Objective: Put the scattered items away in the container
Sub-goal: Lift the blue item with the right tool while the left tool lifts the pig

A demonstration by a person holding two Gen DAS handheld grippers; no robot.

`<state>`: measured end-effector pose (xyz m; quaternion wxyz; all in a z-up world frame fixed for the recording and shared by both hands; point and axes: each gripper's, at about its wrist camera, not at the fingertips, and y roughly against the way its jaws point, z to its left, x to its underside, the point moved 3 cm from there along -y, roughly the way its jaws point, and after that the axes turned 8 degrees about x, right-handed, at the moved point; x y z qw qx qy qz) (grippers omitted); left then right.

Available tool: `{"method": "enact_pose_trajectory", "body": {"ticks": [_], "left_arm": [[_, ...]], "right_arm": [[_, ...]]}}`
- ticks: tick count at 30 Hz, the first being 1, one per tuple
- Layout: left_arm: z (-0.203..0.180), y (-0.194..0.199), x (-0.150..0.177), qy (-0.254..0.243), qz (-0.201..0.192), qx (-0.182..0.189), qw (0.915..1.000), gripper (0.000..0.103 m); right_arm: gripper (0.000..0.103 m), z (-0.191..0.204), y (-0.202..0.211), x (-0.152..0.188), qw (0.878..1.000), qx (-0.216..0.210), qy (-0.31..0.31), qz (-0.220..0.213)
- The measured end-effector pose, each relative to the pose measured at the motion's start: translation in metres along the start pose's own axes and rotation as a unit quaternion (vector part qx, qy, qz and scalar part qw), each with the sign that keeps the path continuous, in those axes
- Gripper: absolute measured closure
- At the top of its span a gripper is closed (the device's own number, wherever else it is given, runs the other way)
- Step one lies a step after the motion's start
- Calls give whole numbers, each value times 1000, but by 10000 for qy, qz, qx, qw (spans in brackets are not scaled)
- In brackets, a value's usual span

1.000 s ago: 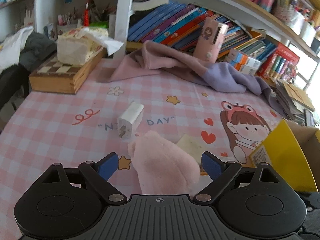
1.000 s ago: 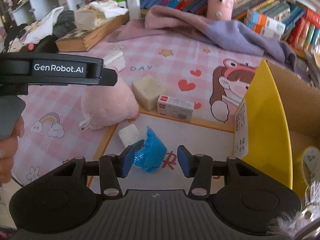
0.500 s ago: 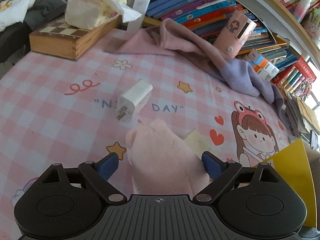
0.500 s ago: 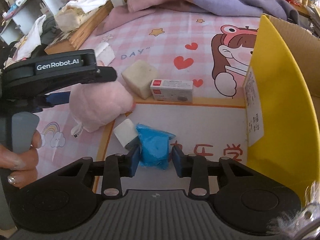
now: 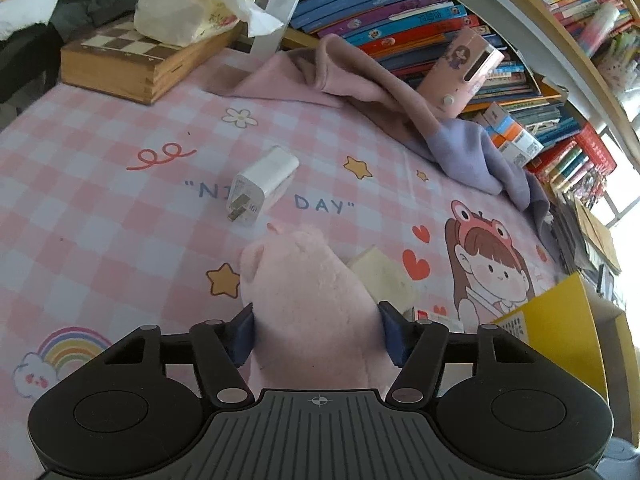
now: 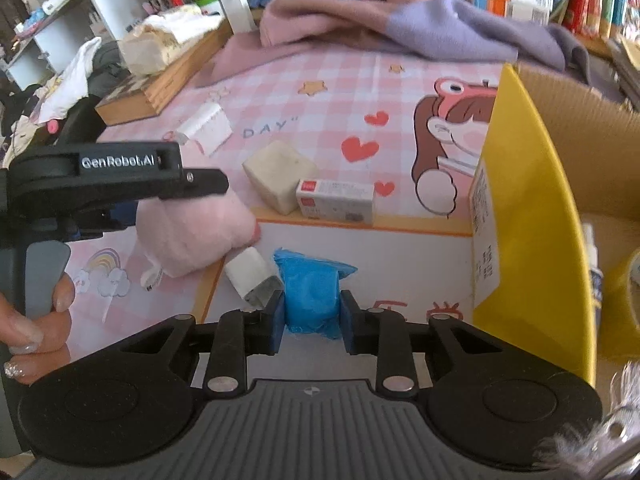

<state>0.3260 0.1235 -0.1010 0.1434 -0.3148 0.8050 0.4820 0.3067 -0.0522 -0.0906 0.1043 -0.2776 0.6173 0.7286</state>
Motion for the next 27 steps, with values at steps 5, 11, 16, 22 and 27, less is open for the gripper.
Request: {"method": "enact_pose_trajectory", "body": {"ticks": [5,11,16,22,27], "left_arm": [[1,21,4,16,-122,60,9999,43],[0,50,14,25,-293,174,9994,43],[2,79,26,87,-342,325,9988,44],[7,118,42,127,-451,469,9978,44],[7,148,61,121,-552,583,9967,44]], "right_arm": [[77,6,13,4,9998,-2,129,-181],[77,15,29,14,9990,-32,265,-357],[78,22,48,21,9977,-40,390,-551],[78,32,75,38,9962,-51,476,-728],[78,42,99,57,9951,-34,495,-852]]}}
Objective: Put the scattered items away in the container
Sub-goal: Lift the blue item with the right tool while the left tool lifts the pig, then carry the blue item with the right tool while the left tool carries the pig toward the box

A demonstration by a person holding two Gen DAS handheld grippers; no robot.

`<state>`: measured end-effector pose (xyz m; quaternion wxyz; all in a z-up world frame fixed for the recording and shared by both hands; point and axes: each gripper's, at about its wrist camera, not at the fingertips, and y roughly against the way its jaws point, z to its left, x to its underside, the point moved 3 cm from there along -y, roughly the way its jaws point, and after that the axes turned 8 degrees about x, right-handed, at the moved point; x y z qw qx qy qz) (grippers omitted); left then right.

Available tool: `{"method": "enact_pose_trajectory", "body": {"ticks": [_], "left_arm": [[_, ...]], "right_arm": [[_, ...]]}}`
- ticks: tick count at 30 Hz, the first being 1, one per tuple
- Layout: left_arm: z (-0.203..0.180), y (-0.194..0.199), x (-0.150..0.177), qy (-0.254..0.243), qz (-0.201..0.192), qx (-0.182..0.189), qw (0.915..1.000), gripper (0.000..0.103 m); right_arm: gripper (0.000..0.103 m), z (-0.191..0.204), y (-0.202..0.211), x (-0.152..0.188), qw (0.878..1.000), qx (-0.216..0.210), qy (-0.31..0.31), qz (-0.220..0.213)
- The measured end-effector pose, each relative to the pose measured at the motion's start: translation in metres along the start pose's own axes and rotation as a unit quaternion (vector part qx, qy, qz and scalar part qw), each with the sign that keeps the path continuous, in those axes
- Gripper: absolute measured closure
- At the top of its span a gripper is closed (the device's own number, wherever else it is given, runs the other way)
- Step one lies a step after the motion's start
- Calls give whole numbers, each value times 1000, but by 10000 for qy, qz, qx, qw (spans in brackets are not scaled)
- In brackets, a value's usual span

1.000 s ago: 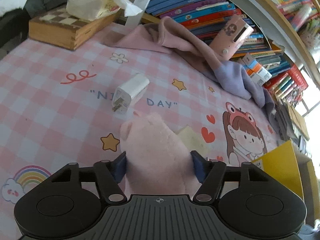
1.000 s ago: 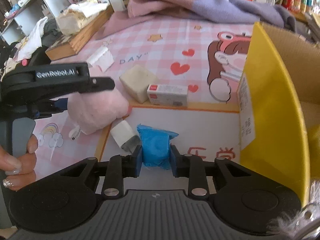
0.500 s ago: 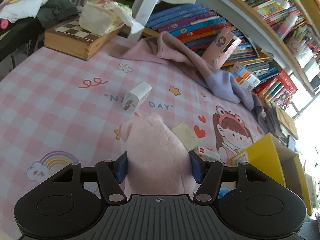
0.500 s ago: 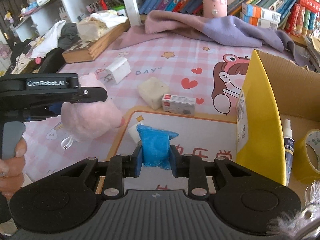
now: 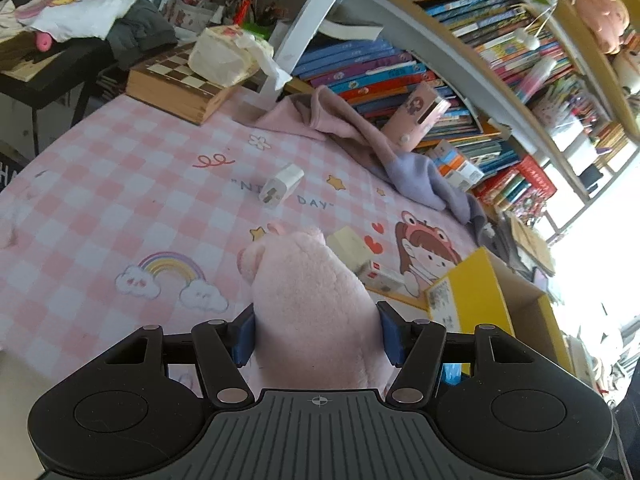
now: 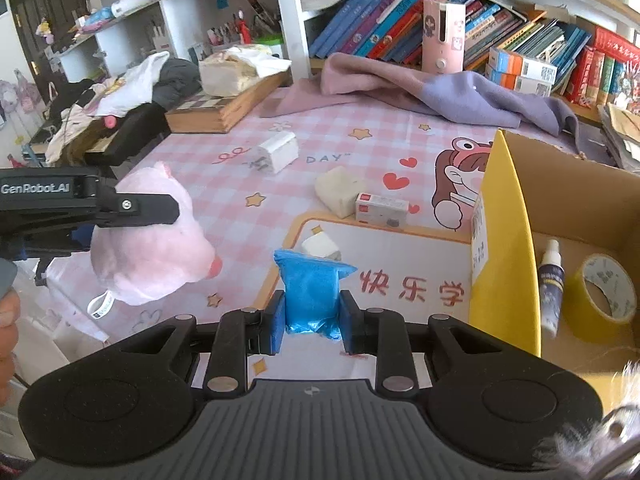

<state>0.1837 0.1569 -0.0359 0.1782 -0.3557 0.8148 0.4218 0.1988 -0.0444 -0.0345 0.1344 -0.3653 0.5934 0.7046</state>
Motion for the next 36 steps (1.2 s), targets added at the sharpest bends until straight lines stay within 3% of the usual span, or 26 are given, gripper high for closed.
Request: {"method": "enact_pose_trajectory", "body": {"ticks": [10,18,36], "left_arm": [[0,67,45,49,-54,221,9997,44],[0,97,77,154,-11,406,9991,44],[-37,90,110,-189,533,1044,9929,44]], "right_arm": [[78,24,58,36,9996,7,151,-239],[78,33,93,64,9991,117,85,-394],[78,12,134,110,9969,688,-296,-243]]}}
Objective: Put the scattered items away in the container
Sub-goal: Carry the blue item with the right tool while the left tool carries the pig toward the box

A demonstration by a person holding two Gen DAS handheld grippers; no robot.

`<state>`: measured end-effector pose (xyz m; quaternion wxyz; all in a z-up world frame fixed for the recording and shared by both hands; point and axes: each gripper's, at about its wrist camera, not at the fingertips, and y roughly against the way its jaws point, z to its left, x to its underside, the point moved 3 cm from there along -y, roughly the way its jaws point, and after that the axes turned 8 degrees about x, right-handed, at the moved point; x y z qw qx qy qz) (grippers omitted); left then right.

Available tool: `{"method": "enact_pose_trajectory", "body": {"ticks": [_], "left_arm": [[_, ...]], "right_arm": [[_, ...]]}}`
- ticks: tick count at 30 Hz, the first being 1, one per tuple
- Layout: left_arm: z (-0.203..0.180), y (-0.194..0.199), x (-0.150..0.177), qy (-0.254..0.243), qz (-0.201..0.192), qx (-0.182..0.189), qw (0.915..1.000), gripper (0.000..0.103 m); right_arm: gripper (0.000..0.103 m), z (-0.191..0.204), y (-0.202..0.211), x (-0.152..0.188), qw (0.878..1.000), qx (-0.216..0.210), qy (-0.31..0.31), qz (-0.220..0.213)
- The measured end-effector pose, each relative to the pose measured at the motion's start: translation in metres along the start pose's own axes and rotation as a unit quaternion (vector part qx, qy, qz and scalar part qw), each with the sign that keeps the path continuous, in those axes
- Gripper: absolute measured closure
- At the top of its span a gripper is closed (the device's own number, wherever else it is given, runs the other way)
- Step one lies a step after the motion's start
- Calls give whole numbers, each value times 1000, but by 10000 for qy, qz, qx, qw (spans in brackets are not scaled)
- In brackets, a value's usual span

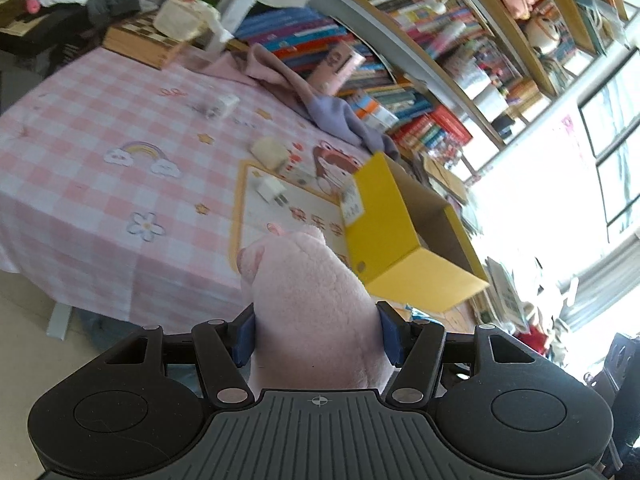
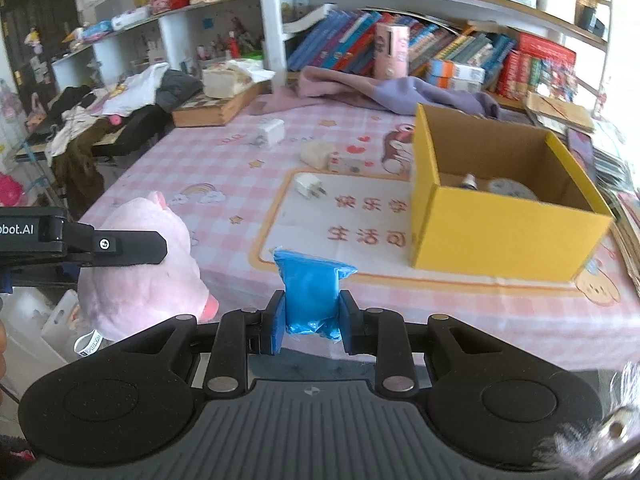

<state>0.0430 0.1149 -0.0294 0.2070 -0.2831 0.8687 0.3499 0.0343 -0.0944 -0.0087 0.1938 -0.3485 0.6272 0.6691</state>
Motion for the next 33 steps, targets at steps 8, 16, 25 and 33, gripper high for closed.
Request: {"method": "enact_pose_trajectory", "body": {"ticks": [8,16,25,33], "left_arm": [[-19,-20,8,-156,324,265,9990,44],[-40,-43,16,-366,669,507,9958,44],[-66,-70,26,-580,1018,735,9904,44],[-93,-98,36,-838,1353,993,9823,44]], "right_arm": [[78,-25,11,14,9990,328,-278,88],[78,-50,21,29,9960,645,-600,156],[78,-81,32,44,9905,975,-933,265],[78,-114,41,58,9828,1280,-1289,329]]}}
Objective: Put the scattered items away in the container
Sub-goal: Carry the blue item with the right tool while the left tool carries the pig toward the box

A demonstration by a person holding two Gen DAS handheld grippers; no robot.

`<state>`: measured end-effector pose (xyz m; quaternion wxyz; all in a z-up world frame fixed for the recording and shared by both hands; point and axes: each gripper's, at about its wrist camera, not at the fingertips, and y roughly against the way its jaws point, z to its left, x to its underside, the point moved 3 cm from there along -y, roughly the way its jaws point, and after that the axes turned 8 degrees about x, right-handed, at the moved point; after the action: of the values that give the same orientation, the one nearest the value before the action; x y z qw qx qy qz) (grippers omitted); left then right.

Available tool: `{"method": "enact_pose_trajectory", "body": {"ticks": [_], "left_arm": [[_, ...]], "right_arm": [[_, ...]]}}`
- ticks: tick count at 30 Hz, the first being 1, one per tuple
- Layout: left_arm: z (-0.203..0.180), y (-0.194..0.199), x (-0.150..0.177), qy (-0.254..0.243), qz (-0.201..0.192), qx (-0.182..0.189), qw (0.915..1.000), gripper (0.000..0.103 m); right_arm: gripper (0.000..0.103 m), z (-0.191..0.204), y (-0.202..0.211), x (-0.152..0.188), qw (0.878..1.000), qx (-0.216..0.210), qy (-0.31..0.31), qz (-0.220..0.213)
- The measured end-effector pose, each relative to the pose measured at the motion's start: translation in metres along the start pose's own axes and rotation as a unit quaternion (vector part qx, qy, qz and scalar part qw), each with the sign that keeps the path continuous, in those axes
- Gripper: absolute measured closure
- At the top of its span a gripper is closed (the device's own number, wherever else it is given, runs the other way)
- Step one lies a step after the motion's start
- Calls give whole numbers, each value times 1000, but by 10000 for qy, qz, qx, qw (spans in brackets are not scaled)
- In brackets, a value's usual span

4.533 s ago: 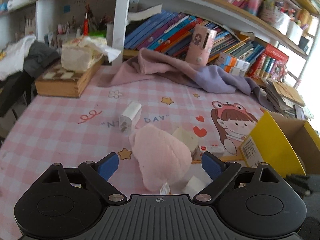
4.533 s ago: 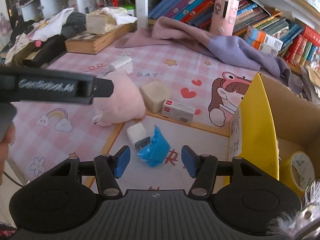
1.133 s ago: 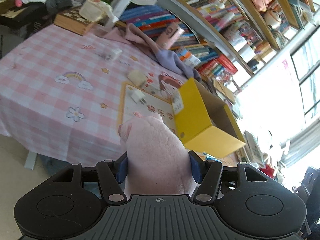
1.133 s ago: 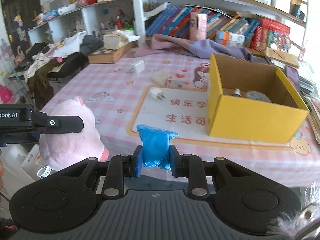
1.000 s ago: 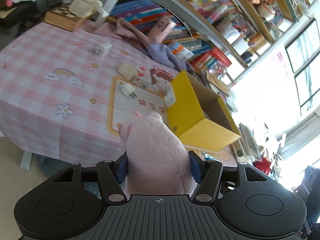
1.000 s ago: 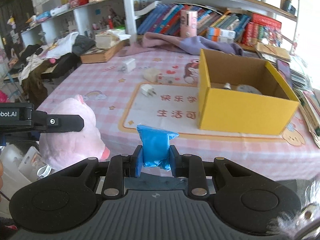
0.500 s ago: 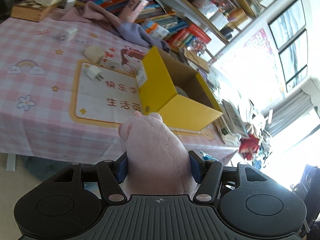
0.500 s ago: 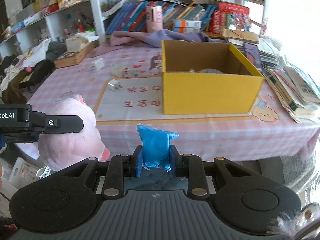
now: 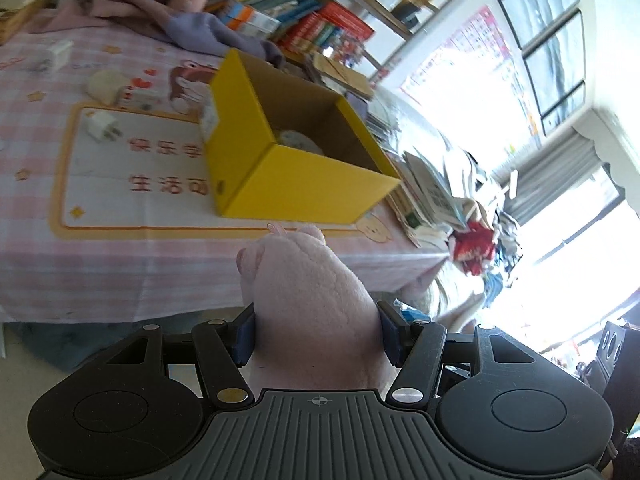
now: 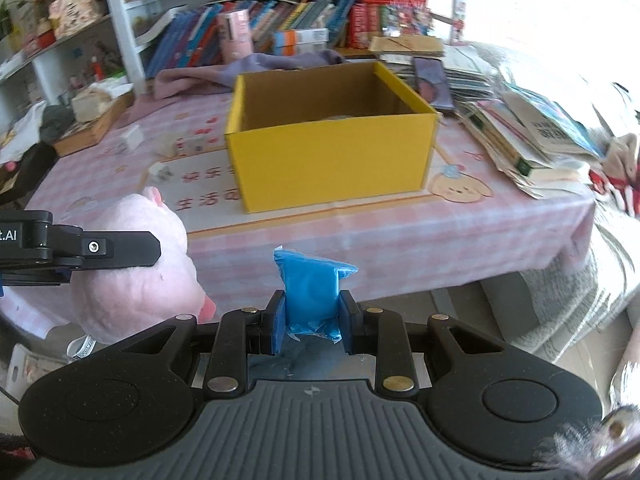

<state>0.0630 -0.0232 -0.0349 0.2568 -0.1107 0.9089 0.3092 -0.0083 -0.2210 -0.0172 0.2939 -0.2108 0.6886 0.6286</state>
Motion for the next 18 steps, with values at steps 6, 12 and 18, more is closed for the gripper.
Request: {"method": "enact_pose_trajectory", "body": {"ticks": [6,12,18], "left_arm": [[-13,-22,-5,-159,205,144,9996,44],[-25,-42,-9,-317,402,343,9981,44],[-37,-57,-17,-532,436,400,9968,44]], "right_arm": [[78,-20,-2,-2,9997,143,-173,33],[78,-36,-9,-7,9993,240,-262,67],[78,-51,-18,-14,9990,285,-338,71]]}}
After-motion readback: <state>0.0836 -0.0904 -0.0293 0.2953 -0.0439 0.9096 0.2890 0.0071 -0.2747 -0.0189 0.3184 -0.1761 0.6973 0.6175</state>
